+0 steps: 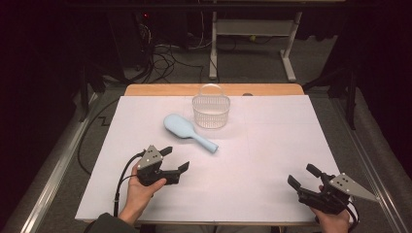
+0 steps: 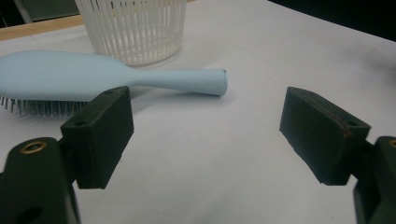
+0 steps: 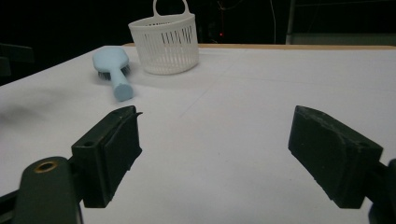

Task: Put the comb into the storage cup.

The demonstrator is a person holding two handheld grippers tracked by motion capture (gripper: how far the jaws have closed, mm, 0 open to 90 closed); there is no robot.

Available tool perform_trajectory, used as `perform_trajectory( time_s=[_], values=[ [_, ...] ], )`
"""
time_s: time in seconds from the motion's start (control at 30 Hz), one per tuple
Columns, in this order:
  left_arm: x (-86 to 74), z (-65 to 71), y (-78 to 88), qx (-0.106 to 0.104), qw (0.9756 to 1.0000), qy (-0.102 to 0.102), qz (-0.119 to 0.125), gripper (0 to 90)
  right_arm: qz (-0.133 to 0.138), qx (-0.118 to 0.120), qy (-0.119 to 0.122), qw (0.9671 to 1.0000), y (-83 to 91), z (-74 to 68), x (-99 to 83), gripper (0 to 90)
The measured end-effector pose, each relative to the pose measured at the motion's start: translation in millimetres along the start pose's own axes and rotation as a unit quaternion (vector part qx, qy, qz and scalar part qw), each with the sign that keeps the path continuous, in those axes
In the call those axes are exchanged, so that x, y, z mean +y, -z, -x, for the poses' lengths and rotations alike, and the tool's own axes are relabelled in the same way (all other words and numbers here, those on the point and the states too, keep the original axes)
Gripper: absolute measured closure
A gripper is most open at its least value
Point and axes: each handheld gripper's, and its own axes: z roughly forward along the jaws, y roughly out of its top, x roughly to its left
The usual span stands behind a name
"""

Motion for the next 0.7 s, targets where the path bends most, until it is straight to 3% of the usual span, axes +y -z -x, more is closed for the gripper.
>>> perform_trajectory(
  time_s=[0.7],
  values=[
    [18.7, 5.4, -23.9, -0.009, 0.9999, -0.005, -0.003, 19.2, 0.0, 0.002, 0.0, 1.0, 0.4, -0.1, 0.0, 17.3]
  ],
)
